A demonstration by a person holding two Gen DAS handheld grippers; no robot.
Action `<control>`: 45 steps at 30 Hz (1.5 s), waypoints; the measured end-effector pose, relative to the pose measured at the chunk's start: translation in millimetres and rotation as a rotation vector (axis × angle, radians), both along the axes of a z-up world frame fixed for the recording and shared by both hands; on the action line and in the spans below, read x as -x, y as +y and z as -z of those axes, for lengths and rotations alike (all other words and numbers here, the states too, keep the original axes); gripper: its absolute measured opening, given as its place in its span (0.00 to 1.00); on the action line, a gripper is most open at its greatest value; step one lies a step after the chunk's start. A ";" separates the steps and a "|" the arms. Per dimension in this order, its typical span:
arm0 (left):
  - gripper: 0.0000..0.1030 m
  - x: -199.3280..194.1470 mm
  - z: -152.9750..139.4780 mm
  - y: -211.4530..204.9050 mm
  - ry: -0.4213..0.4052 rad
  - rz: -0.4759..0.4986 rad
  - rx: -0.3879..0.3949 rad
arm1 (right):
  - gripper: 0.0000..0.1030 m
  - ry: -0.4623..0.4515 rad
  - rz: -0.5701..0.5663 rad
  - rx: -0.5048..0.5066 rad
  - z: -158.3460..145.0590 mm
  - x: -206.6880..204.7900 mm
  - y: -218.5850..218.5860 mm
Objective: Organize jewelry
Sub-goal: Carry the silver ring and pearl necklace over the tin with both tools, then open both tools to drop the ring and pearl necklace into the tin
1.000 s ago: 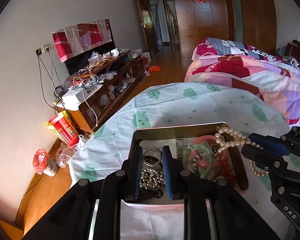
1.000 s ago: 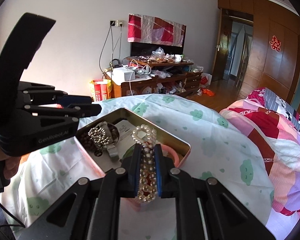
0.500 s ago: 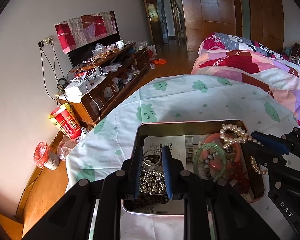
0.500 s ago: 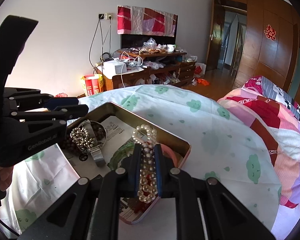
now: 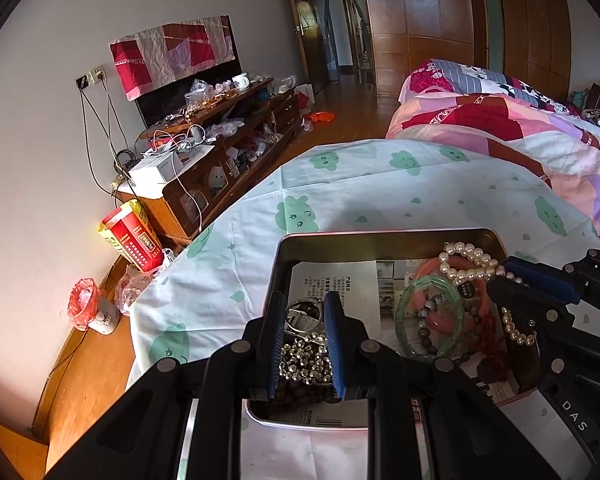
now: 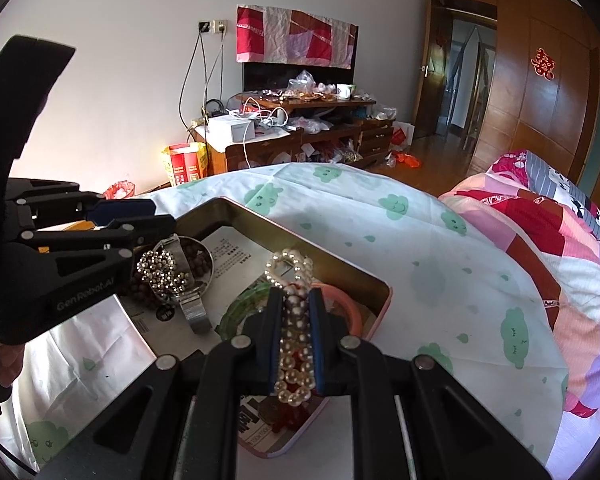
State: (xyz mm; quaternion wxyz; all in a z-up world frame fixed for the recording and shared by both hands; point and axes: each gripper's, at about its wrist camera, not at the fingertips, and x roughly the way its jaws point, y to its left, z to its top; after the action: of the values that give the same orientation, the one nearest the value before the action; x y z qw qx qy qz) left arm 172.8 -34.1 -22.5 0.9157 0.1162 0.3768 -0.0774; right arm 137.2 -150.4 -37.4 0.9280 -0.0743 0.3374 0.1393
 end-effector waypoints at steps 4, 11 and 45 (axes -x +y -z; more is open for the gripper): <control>0.20 -0.6 0.8 0.6 0.002 -0.003 0.001 | 0.14 0.003 -0.001 0.002 1.1 -0.8 0.5; 0.20 -0.9 1.8 0.9 0.003 -0.004 0.001 | 0.14 0.007 0.001 0.003 4.0 -1.6 0.7; 0.81 73.3 -18.3 37.5 -0.085 -0.134 0.086 | 0.66 -0.079 0.101 -0.015 -15.8 49.5 -7.5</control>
State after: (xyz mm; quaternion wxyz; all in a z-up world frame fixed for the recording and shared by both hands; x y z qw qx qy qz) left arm 99.5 3.4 -4.2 0.9381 0.0545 0.3410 -0.0268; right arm 87.7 -157.9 -21.6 0.9470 -0.0556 0.3029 0.0920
